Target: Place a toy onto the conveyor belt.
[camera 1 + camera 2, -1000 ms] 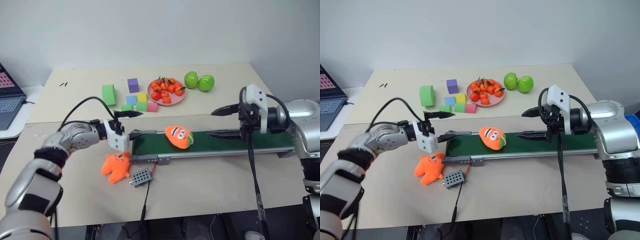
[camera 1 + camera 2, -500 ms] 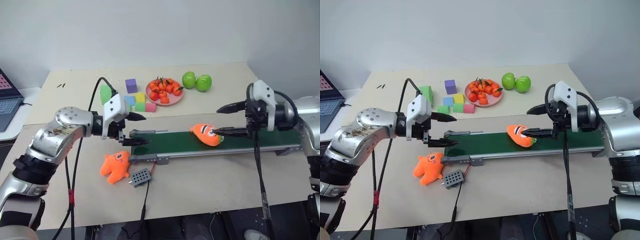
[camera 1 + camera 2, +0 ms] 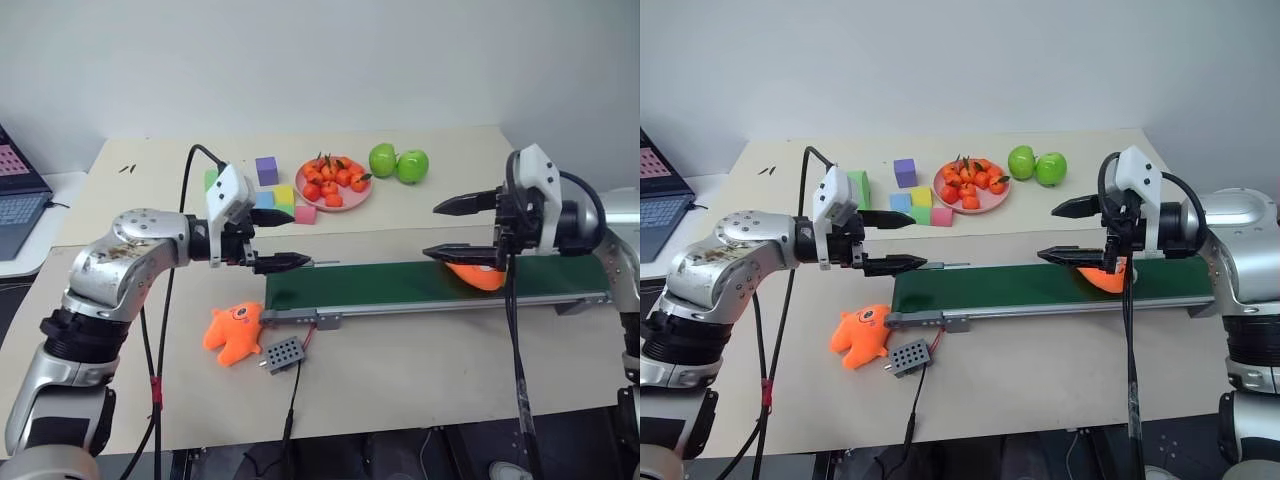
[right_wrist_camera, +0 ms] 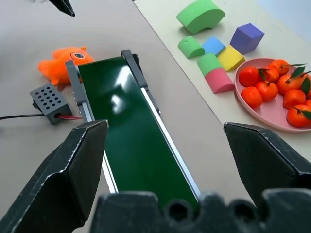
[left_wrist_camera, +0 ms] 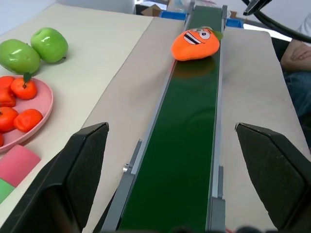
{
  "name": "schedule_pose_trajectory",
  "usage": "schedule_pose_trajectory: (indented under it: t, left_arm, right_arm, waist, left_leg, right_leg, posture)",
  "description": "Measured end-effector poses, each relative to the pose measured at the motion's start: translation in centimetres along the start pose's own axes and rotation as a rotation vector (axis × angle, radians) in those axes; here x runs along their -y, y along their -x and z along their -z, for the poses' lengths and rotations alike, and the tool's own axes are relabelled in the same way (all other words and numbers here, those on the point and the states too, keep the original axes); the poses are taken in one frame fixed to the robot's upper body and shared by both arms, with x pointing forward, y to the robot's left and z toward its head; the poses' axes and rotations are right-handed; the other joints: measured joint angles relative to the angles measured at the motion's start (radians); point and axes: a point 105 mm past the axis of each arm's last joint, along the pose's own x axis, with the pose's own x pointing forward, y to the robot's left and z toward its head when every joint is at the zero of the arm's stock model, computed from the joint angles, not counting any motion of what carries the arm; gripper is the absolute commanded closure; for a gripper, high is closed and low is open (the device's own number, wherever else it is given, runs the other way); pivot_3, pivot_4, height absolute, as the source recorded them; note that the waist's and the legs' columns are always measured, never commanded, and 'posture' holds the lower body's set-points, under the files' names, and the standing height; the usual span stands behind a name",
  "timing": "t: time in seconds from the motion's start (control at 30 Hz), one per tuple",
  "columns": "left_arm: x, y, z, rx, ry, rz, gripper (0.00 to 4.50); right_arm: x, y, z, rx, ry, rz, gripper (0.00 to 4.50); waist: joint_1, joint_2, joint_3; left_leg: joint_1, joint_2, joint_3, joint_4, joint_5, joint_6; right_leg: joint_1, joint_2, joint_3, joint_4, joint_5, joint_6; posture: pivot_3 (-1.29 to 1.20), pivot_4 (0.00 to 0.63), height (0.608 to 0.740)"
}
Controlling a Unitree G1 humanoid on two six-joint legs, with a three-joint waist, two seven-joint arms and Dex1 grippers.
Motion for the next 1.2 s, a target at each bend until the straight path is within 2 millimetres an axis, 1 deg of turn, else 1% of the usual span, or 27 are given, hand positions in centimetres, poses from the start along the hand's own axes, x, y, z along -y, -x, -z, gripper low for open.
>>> schedule_pose_trajectory:
  t: [0.27,0.47,0.67,0.97,1.2]
  left_arm:
    - [-0.4,-0.5,-1.7,0.055,-0.017,0.001,0.04]
    - [-0.8,-0.6,-2.1,0.069,-0.013,-0.003,0.04]
    - [-0.8,-0.9,-2.2,0.073,-0.015,0.000,0.04]
    - [-0.9,-1.6,-3.2,0.095,-0.036,0.008,0.04]
    - [-1.1,-1.6,-2.9,0.078,-0.043,0.001,0.04]
  right_arm:
    - [-0.1,0.1,-0.1,0.000,0.000,0.013,0.00]
    - [-0.1,0.2,-0.1,0.000,-0.001,0.018,0.00]
    - [0.0,0.2,-0.2,0.001,-0.001,0.033,0.00]
    - [0.0,0.2,-0.2,0.001,0.000,0.035,0.00]
    - [0.0,0.2,0.0,-0.001,-0.007,0.036,0.00]
  waist:
    - [-0.001,0.000,0.000]
    - [0.000,0.000,0.000]
    - [0.000,0.000,0.000]
    - [0.000,0.000,0.000]
    - [0.000,0.000,0.000]
  left_leg:
    - [0.000,0.000,0.000,0.000,0.000,0.000]
    - [0.000,0.000,0.000,0.000,0.000,0.000]
    - [0.000,0.000,0.000,0.000,0.000,0.000]
    - [0.000,0.000,0.000,0.000,0.000,0.000]
    - [0.000,0.000,0.000,0.000,0.000,0.000]
  right_leg:
    - [0.000,0.000,0.000,0.000,0.000,0.000]
    - [0.000,0.000,0.000,0.000,0.000,0.000]
    - [0.000,0.000,0.000,0.000,0.000,0.000]
    - [0.000,0.000,0.000,0.000,0.000,0.000]
    - [0.000,0.000,0.000,0.000,0.000,0.000]
  posture:
    - [0.00,0.150,0.740]
    - [0.00,0.150,0.740]
    - [0.00,0.150,0.740]
    - [0.00,0.150,0.740]
    - [0.00,0.150,0.740]
